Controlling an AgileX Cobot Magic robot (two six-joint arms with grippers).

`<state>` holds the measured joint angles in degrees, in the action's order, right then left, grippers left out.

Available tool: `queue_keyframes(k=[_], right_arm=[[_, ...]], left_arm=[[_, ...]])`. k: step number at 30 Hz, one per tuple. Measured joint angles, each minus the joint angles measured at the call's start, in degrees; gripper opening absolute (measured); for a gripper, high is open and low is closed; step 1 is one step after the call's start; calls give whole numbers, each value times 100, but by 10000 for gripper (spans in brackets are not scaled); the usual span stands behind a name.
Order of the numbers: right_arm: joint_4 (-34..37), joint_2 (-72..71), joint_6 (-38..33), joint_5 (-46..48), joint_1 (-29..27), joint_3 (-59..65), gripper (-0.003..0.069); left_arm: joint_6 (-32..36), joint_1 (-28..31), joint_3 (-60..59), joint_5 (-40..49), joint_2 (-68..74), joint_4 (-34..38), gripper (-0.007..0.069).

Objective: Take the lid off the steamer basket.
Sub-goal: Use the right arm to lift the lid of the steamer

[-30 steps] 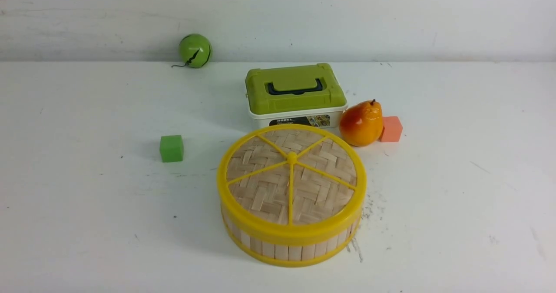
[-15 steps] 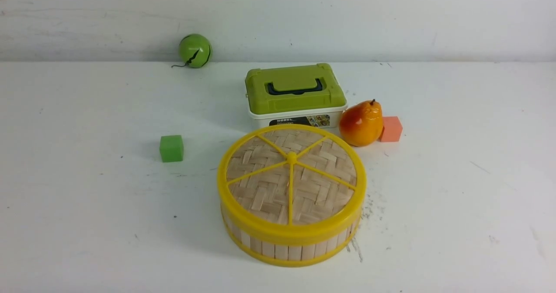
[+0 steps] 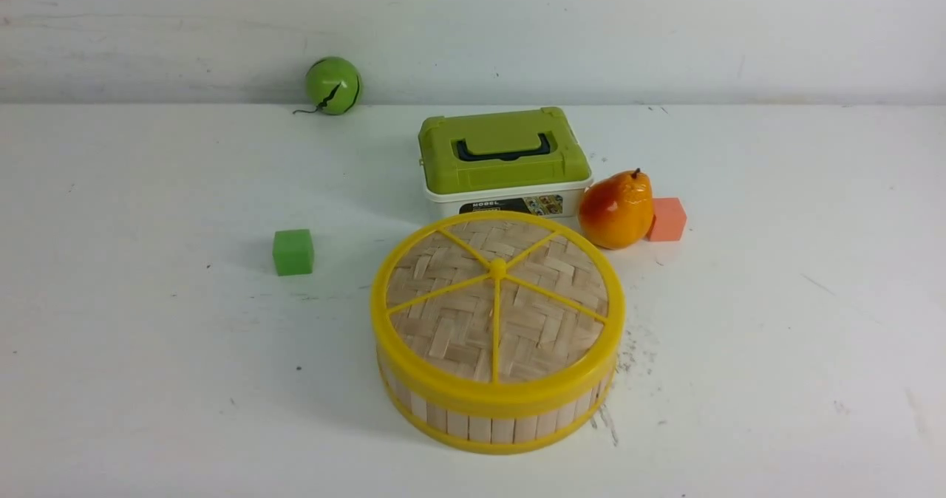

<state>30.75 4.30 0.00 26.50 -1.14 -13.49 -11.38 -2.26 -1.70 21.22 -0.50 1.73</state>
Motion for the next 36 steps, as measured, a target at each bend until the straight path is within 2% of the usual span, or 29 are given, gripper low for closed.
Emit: queue_keyframes(k=[4, 9, 12, 14, 15, 18, 19, 21, 22, 23, 26, 28, 33, 36], right_arm=[[-189, 1398, -1437, 849, 0, -1454, -18], [-137, 3270, -3094, 2406, 20, -3249, -22], [55, 4321, -3642, 3211, 325, -3978, -18], [61, 4783, -3782, 3382, 614, -4289, -14], [60, 4839, -3796, 3417, 655, -4360, -14], [-416, 5877, -3749, 3539, 1565, -4993, -12], [-454, 5877, -3723, 3549, 1615, -5068, -12], [-1020, 6526, -3209, 3576, 2207, -5600, -12], [-1064, 6627, -3162, 3576, 2288, -5644, -12], [-1387, 6989, -2774, 3576, 2535, -5955, -11], [-1832, 7856, -2156, 3576, 2911, -6690, 0], [-1937, 8075, -2008, 3576, 2991, -6877, 5], [-2090, 9437, -1730, 3600, 3134, -8021, 94], [-2066, 10197, -1716, 3642, 3134, -8654, 223]], left_arm=[[0, 0, 0, -7, 0, 0, 239], [0, 0, 0, -7, 0, 0, 239], [0, 0, 0, -7, 0, 0, 239], [0, 0, 0, -7, 0, 0, 239], [0, 0, 0, -7, 0, 0, 239], [0, 0, 0, -7, 0, 0, 239], [0, 0, 0, -7, 0, 0, 239], [0, 0, 0, -7, 0, 0, 239], [0, 0, 0, -7, 0, 0, 239], [0, 0, 0, -7, 0, 0, 239], [0, 0, 0, -7, 0, 0, 239], [0, 0, 0, -7, 0, 0, 239], [0, 0, 0, -7, 0, 0, 239], [0, 0, 0, -7, 0, 0, 239]])
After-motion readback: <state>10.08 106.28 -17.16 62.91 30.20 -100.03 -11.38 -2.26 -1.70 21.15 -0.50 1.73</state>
